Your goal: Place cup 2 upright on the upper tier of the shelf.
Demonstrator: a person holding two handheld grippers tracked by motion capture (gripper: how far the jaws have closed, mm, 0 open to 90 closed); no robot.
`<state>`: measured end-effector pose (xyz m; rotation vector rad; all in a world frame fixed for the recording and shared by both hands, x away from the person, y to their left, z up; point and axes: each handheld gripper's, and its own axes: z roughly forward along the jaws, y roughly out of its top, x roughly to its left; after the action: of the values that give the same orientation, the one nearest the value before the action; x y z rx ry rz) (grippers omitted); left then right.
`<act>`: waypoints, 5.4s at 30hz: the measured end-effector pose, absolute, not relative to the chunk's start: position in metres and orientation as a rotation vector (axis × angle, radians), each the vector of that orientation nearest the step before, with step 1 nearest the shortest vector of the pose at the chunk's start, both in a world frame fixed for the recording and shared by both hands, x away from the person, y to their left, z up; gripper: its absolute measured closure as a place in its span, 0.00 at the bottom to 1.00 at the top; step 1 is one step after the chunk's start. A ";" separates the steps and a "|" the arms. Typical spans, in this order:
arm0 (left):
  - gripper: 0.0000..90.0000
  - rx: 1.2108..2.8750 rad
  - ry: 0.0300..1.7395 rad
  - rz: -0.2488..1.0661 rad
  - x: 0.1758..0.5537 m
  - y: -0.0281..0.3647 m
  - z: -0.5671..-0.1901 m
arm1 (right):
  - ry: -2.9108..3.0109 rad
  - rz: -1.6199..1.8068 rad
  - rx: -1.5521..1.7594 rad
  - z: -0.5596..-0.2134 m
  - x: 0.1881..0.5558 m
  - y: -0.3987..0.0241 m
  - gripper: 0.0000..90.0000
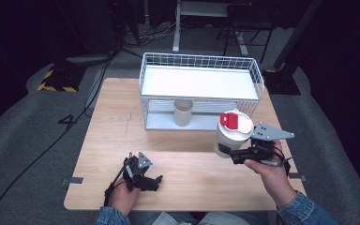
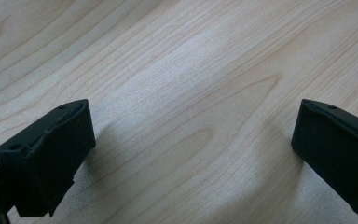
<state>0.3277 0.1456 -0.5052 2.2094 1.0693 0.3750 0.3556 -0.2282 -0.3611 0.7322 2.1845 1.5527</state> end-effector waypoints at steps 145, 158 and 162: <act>0.00 2.178 1.133 0.396 0.329 0.145 -0.506 | 2.042 1.456 0.894 -0.287 0.532 -0.158 0.00; 0.00 2.191 1.114 0.395 0.330 0.147 -0.505 | 2.084 1.498 0.844 -0.268 0.499 -0.182 0.00; 0.00 2.191 1.112 0.395 0.330 0.147 -0.505 | 2.112 1.499 0.825 -0.266 0.486 -0.191 0.01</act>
<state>0.3298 0.1472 -0.5054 2.1906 1.1120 0.3949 0.4858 -0.1906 -0.2663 0.8249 2.1118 1.4991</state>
